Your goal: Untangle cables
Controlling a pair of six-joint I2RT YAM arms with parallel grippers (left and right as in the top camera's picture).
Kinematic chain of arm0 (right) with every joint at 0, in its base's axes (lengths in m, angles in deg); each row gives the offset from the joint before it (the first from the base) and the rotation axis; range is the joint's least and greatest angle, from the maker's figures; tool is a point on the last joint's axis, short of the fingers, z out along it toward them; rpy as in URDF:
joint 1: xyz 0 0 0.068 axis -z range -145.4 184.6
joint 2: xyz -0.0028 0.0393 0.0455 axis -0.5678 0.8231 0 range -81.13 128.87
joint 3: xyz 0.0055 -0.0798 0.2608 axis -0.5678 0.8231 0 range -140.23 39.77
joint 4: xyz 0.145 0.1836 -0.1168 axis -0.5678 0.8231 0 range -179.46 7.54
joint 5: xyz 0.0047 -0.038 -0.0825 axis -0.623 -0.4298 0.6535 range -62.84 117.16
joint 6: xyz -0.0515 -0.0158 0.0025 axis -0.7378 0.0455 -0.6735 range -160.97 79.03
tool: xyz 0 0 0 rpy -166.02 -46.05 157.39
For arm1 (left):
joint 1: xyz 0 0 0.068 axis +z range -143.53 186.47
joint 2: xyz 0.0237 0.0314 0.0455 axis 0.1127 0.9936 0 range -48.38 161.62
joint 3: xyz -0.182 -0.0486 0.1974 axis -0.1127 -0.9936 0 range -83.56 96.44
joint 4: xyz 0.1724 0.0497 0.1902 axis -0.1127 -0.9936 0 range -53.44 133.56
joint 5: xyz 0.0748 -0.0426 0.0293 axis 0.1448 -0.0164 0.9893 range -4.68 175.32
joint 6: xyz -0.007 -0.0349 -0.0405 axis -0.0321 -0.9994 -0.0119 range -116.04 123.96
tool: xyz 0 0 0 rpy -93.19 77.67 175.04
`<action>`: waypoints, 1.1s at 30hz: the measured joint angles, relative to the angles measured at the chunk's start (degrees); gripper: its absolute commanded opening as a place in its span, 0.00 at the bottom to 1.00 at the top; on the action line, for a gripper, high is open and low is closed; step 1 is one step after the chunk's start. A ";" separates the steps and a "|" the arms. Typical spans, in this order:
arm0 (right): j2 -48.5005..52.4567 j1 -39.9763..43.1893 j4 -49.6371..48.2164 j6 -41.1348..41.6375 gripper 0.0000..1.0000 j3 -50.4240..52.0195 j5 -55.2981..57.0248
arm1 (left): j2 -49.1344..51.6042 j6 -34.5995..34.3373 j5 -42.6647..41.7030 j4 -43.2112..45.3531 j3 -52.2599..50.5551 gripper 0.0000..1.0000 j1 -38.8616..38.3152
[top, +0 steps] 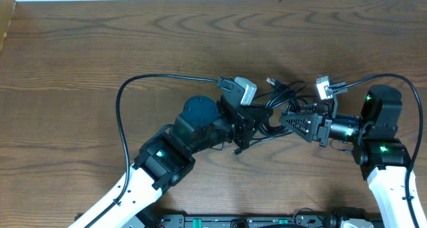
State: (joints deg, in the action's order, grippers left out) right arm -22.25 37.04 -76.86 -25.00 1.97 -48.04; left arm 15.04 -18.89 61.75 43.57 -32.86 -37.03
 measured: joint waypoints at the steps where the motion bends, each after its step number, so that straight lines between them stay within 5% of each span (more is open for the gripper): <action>1: 0.00 0.00 0.00 0.00 0.42 0.00 0.09 | -0.04 0.00 0.39 0.00 0.00 0.07 0.00; 14: 0.00 0.00 0.02 -0.61 0.04 0.00 0.70 | -2.99 0.04 2.78 -1.57 0.00 0.08 0.22; 33: 0.00 -2.21 -0.13 -2.14 0.01 -0.11 0.74 | -2.97 -3.39 13.35 2.97 -0.66 0.07 -0.48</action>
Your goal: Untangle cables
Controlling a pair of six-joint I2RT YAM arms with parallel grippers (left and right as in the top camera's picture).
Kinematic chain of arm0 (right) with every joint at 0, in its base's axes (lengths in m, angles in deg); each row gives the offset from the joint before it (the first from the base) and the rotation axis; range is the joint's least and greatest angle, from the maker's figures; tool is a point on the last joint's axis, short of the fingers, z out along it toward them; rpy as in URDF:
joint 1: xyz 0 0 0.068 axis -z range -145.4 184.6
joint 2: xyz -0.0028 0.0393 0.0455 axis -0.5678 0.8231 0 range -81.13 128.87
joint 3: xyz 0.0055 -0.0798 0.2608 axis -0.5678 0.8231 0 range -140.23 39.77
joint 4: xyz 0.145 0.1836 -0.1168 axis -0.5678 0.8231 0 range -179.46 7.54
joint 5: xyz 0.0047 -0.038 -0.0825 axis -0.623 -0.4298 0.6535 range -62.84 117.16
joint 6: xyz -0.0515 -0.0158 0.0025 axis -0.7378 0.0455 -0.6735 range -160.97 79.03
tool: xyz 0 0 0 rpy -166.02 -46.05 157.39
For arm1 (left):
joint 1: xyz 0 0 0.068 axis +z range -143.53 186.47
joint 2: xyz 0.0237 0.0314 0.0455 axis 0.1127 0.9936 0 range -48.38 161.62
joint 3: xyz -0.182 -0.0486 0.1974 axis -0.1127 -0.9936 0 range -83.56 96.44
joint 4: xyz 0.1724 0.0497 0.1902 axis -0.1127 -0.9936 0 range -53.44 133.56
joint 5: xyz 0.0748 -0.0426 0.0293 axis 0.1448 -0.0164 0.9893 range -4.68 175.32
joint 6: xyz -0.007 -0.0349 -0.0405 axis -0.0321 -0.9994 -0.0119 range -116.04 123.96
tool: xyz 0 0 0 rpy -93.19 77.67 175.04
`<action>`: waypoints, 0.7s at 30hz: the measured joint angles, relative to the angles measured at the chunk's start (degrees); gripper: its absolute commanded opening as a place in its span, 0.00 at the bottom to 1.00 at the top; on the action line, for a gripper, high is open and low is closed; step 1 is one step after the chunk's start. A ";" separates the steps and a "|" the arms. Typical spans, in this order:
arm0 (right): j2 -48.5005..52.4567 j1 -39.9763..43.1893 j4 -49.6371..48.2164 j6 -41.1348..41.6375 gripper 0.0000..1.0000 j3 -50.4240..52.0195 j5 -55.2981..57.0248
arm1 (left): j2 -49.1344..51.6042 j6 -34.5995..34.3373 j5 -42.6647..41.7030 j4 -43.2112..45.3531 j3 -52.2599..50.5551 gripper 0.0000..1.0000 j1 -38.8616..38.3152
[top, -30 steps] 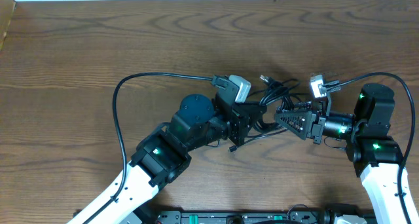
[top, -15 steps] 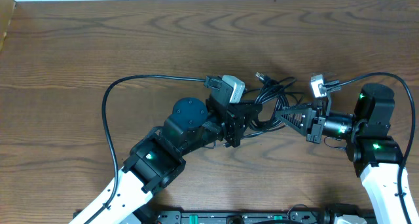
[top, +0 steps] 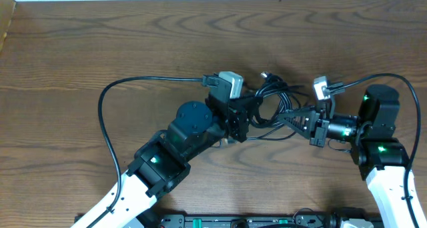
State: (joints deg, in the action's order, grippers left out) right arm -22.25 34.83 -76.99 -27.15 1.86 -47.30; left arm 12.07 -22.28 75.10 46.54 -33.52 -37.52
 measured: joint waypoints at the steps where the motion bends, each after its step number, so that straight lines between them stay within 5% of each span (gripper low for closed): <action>1: 0.00 -0.70 -0.07 -0.61 0.01 0.00 -0.15 | 0.00 -0.17 1.40 1.03 -0.02 0.07 0.00; 19: 0.00 -5.55 -1.84 -6.43 0.01 -0.09 0.15 | -0.02 -0.96 13.51 -1.20 0.00 0.08 0.48; 21: 0.00 -5.55 -1.66 -6.49 0.08 -0.09 0.79 | -0.02 -0.96 13.64 -1.49 0.00 0.07 0.48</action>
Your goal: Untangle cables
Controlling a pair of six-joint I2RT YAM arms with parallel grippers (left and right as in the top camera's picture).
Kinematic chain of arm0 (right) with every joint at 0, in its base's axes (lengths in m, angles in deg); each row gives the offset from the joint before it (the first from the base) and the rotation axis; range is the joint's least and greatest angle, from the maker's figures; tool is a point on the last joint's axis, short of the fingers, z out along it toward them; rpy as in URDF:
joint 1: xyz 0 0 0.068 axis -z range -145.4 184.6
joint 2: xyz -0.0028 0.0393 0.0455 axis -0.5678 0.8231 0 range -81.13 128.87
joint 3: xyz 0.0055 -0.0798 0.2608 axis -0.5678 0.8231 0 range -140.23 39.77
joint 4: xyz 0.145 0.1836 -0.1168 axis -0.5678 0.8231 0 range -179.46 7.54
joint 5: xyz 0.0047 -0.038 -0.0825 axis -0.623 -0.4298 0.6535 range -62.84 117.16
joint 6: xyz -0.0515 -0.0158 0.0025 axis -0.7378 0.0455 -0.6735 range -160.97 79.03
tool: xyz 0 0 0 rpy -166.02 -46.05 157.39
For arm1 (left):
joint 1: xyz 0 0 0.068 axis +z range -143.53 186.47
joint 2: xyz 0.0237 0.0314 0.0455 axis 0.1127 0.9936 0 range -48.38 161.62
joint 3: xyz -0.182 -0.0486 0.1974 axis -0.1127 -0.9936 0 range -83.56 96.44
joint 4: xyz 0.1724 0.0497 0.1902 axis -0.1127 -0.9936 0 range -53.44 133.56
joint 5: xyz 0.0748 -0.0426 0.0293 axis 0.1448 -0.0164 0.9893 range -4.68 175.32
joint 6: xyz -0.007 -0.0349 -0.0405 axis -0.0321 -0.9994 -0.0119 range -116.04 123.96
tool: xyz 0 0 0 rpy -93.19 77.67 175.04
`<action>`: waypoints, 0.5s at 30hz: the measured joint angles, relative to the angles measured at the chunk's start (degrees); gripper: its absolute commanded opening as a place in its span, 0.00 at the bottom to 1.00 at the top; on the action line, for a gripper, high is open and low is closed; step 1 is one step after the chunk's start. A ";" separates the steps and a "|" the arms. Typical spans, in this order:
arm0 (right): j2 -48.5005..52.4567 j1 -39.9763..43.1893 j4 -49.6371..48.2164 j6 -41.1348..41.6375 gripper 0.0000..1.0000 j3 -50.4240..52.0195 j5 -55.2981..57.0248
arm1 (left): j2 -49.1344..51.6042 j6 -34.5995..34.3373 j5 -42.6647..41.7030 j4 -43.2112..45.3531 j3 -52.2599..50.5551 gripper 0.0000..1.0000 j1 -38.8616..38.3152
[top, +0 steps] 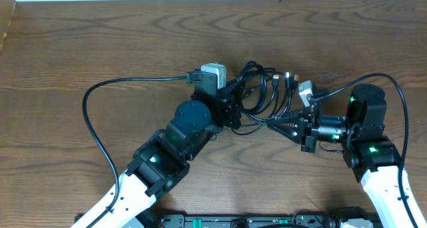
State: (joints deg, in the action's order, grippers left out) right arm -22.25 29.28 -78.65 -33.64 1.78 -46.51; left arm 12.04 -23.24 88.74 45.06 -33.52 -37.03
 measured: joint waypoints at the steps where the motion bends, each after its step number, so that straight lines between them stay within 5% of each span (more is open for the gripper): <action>1: 0.00 0.00 0.31 0.09 0.15 0.00 0.46 | -0.02 0.00 0.00 0.00 -0.02 0.08 0.00; 7: 0.00 1.60 3.23 2.80 0.48 0.00 6.51 | -1.92 1.62 -0.57 -0.09 -0.02 0.07 0.07; 15: 0.00 4.42 4.76 5.62 0.67 0.00 10.23 | -4.17 5.33 -8.17 -2.12 0.00 0.08 0.28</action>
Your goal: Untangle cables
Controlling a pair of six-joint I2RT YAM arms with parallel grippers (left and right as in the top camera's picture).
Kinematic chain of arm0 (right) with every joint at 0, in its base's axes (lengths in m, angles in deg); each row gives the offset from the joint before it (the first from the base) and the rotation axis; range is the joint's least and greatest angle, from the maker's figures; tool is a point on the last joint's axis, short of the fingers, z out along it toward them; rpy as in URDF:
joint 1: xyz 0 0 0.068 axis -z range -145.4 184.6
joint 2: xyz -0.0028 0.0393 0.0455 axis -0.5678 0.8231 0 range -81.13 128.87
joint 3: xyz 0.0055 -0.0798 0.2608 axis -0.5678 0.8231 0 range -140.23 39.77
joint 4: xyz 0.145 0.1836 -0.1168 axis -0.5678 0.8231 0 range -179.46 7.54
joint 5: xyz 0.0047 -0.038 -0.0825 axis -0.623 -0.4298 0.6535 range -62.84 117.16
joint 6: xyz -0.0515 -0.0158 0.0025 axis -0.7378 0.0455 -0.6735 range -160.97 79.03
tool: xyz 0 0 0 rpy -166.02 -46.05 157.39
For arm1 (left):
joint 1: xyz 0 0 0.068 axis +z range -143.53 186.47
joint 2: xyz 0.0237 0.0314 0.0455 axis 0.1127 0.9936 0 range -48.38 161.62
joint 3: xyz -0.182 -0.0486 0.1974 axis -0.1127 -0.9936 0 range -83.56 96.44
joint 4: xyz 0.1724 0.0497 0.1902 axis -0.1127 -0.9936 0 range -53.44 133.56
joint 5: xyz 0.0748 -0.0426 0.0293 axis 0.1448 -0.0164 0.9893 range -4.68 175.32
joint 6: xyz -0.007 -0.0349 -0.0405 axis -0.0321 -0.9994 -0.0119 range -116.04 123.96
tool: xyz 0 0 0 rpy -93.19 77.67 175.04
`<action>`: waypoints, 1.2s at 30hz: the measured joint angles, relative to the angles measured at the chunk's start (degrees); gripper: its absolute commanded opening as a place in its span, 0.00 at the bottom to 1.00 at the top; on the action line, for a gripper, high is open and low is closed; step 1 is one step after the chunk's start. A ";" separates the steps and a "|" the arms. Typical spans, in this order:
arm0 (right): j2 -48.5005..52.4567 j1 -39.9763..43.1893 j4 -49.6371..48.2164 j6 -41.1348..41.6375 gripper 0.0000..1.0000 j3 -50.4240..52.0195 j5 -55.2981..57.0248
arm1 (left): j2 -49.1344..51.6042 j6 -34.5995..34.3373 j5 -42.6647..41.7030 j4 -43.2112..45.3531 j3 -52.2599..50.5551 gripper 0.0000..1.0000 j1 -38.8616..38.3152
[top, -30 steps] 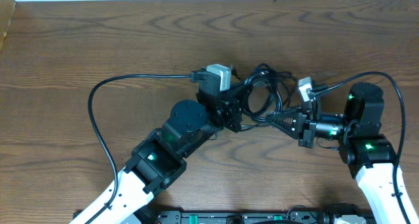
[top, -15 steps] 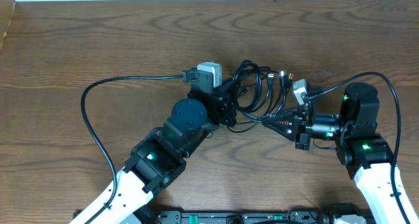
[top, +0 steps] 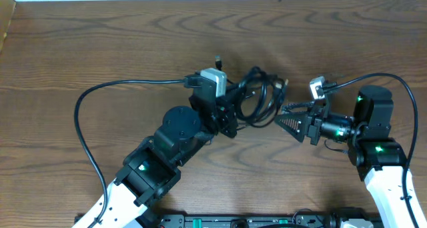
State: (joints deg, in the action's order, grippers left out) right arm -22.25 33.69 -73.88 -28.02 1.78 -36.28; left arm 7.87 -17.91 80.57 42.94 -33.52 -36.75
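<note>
A tangle of black cables [top: 257, 101] lies in loops on the wooden table between my two grippers. One plug end [top: 217, 57] sticks out up and left of the tangle. Another plug [top: 283, 84] pokes out at its right. My left gripper [top: 231, 116] is at the tangle's left edge, shut on the strands there. From the right, my right gripper [top: 280, 119] points at the tangle with its fingers closed to a tip on a thin strand. How the strands cross inside the knot cannot be made out.
A long black cable [top: 100, 98] arcs from the left wrist camera [top: 212, 80] round the left side of the table. A similar cable [top: 393, 81] loops over the right arm. The table's far edge runs along the top of the view.
My right gripper has moved right and slightly up, away from the left one. The left arm has shifted a little left. The tangle sits more compact, and a plug end now sticks out at its upper left.
Both grippers first met at the tangle low in the middle of the table. At the later moments they sat further up the table with loops spreading out above them. Now the grippers stand further apart with the tangle between them.
</note>
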 measured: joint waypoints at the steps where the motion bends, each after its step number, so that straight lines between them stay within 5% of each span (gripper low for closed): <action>1: 0.00 0.00 0.00 0.15 0.68 0.00 0.09 | 0.00 0.39 -1.33 -0.52 -0.02 0.07 0.00; 17: 0.00 0.00 8.28 0.87 0.73 0.00 13.25 | 0.00 2.08 -16.87 7.13 0.00 0.07 0.00; 36: -1.14 0.07 16.48 -12.26 0.94 -0.07 21.29 | -0.02 7.41 -15.23 3.19 -0.02 0.07 0.00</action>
State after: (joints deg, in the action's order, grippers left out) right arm -23.39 33.76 -57.40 -40.28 1.71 -14.99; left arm 7.85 -10.50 65.33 46.13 -33.54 -36.75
